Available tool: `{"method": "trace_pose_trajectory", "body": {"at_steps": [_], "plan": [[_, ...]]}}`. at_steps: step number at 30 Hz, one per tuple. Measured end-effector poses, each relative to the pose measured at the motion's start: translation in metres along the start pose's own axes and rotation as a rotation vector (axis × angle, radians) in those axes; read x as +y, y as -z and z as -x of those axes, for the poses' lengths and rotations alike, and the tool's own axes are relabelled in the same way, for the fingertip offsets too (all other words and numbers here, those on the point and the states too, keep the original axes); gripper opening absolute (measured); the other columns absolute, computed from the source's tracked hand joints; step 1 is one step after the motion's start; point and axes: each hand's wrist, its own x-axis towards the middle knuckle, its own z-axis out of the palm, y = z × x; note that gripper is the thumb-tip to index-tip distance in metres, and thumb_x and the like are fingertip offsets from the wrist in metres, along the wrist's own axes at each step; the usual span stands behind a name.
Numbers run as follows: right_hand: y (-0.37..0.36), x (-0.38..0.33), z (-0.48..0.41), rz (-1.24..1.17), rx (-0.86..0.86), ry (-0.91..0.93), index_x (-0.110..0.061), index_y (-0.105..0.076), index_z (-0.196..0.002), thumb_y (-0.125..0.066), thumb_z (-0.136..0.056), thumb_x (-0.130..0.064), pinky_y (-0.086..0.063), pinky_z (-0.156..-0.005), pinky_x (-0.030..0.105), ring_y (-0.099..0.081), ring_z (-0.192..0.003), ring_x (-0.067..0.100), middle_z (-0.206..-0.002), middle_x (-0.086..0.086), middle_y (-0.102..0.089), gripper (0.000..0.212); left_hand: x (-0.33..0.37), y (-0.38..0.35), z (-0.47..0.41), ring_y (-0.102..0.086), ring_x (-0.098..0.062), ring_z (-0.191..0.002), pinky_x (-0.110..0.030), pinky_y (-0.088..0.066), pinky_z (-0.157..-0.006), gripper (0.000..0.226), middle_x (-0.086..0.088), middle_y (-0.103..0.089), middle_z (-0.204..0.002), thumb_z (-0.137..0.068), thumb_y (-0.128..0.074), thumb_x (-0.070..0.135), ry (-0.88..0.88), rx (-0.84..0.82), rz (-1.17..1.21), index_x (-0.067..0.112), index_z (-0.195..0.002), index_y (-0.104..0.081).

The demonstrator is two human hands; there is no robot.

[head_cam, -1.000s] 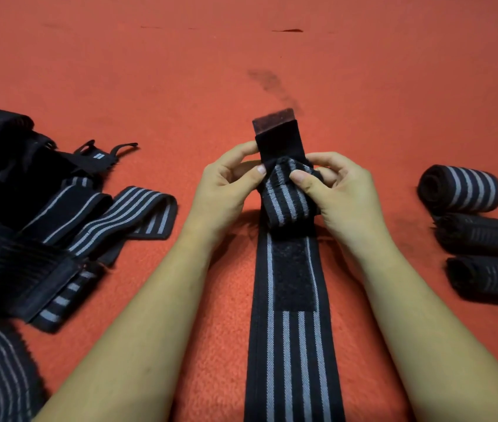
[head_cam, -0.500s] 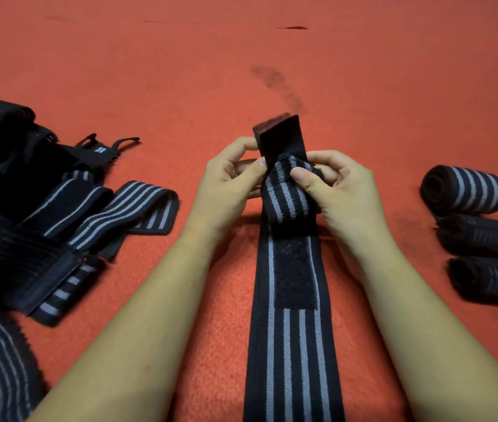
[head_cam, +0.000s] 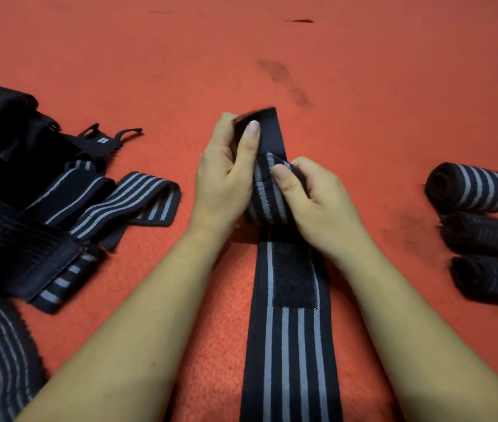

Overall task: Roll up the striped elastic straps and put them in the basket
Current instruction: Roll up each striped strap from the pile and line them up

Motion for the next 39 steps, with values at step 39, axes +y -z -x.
{"method": "trace_pose_trajectory", "body": {"at_steps": [39], "plan": [[0.022,0.004,-0.006,-0.926,-0.025,-0.202,-0.014,-0.064,-0.094,-0.06,-0.092,0.003,-0.055,-0.071,0.023,-0.063,-0.08,0.014,-0.086,0.0,-0.068,0.017,-0.003,-0.009,0.008,-0.058,-0.024,-0.09,-0.035,-0.047,-0.079,0.024,-0.008,-0.062,-0.095,-0.084,-0.063,0.014,0.354,-0.327,0.55,0.023,-0.105,-0.055]]}}
